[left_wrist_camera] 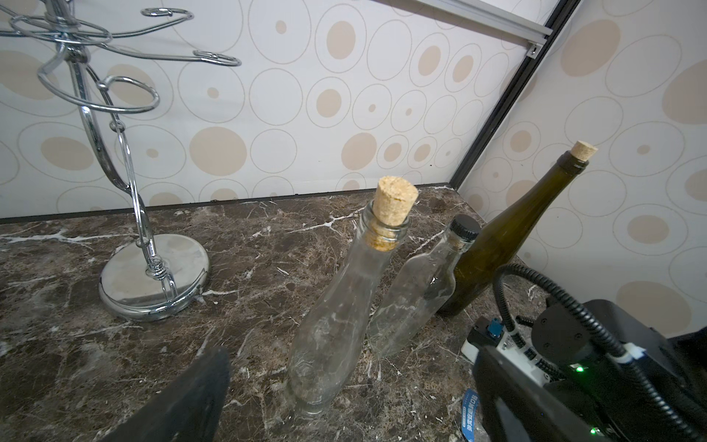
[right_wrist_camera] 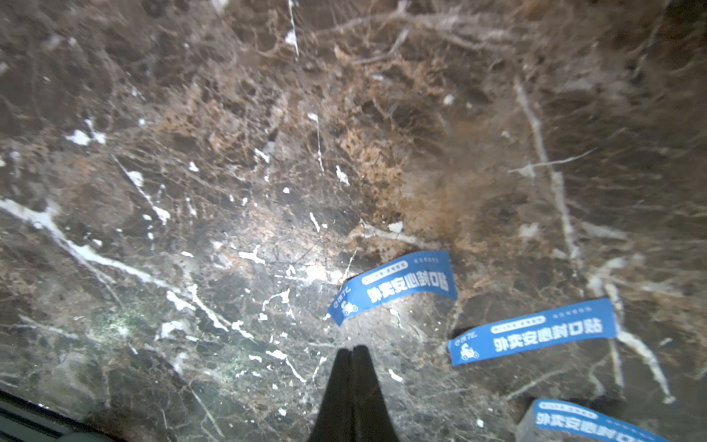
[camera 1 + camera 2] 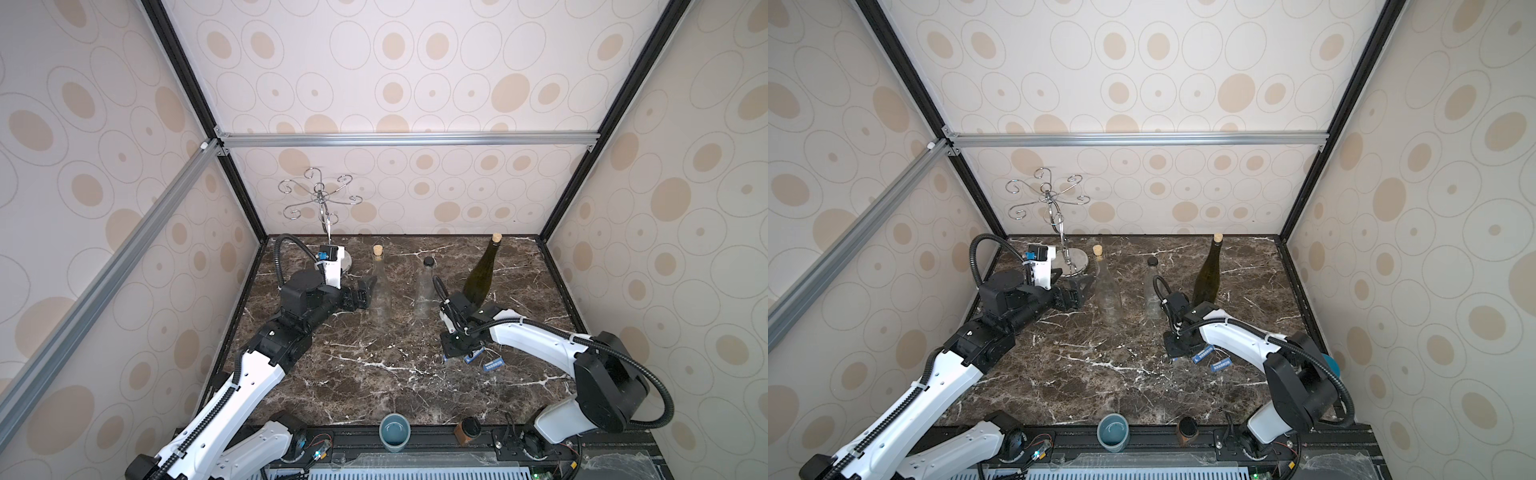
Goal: Remove the label from the bottle
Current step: Place the label at the center of the board.
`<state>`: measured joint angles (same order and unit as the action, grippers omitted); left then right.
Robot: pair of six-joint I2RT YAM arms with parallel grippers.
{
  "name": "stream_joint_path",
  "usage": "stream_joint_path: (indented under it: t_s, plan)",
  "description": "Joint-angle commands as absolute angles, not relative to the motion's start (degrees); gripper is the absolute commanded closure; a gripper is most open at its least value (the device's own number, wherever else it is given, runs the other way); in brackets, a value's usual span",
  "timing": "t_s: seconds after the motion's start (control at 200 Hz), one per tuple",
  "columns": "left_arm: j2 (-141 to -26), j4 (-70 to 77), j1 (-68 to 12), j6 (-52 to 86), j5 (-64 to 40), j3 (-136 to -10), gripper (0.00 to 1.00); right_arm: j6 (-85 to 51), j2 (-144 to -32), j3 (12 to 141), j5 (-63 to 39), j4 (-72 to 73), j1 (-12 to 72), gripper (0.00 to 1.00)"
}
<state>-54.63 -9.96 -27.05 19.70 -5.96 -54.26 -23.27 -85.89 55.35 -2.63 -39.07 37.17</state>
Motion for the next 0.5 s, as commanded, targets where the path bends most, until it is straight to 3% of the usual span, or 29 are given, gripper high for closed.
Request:
stream_joint_path:
  t_s: [0.0,0.495]
  plan:
    - [-54.07,-9.89,-26.74,19.60,-5.63,-56.46,0.00,-22.36,-82.67,57.38,-0.12,-43.31,36.92,1.00]
    - [-53.89,-12.45,-26.72,16.91,-2.19,-59.10,0.00,-21.23,-72.69,59.44,1.05,-47.82,32.71,0.88]
